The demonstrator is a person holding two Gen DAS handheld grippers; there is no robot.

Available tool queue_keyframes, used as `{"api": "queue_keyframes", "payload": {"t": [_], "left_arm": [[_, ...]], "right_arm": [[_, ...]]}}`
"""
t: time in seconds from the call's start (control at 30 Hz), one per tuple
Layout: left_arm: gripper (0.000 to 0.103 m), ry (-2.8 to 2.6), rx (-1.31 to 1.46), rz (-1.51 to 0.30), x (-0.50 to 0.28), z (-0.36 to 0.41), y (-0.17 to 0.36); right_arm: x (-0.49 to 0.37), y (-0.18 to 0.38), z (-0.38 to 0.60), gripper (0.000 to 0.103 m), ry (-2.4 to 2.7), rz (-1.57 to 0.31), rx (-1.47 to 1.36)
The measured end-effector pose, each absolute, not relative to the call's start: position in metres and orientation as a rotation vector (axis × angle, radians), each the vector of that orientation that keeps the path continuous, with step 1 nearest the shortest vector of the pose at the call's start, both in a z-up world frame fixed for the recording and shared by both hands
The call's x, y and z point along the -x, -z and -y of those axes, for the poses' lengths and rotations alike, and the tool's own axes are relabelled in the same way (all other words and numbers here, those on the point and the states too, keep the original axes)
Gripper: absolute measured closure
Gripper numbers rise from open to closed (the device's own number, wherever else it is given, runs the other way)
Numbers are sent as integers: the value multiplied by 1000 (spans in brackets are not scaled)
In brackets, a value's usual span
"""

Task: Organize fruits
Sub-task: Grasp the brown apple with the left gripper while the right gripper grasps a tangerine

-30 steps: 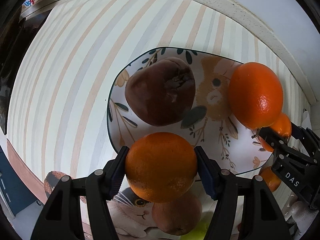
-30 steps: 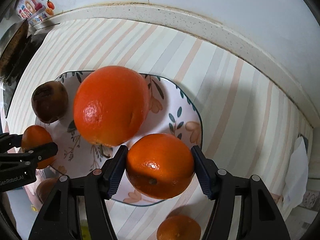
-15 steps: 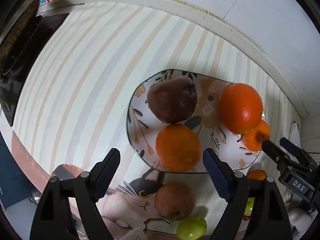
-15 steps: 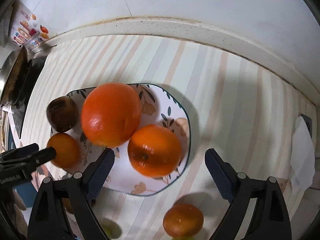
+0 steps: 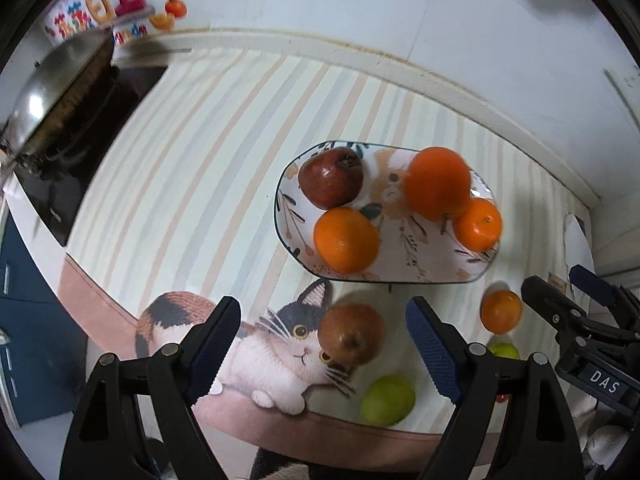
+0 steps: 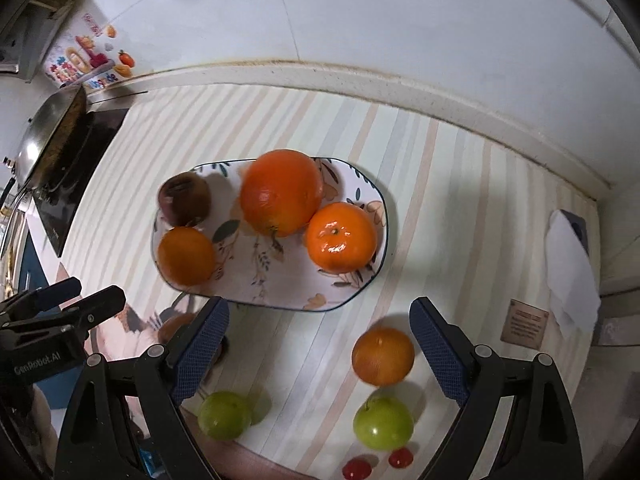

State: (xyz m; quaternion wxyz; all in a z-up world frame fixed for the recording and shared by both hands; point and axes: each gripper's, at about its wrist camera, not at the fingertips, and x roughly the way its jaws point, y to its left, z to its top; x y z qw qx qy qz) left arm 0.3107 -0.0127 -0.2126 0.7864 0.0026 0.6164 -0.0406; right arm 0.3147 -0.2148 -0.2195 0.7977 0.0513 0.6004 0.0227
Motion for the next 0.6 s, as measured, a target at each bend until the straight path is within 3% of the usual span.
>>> {"api": "queue_keyframes", "payload": {"t": [0.6], "left_arm": [[19, 148, -26, -1182, -246, 20, 123]], "right_arm": [[-231, 105, 213, 9, -39, -1115, -110]]}}
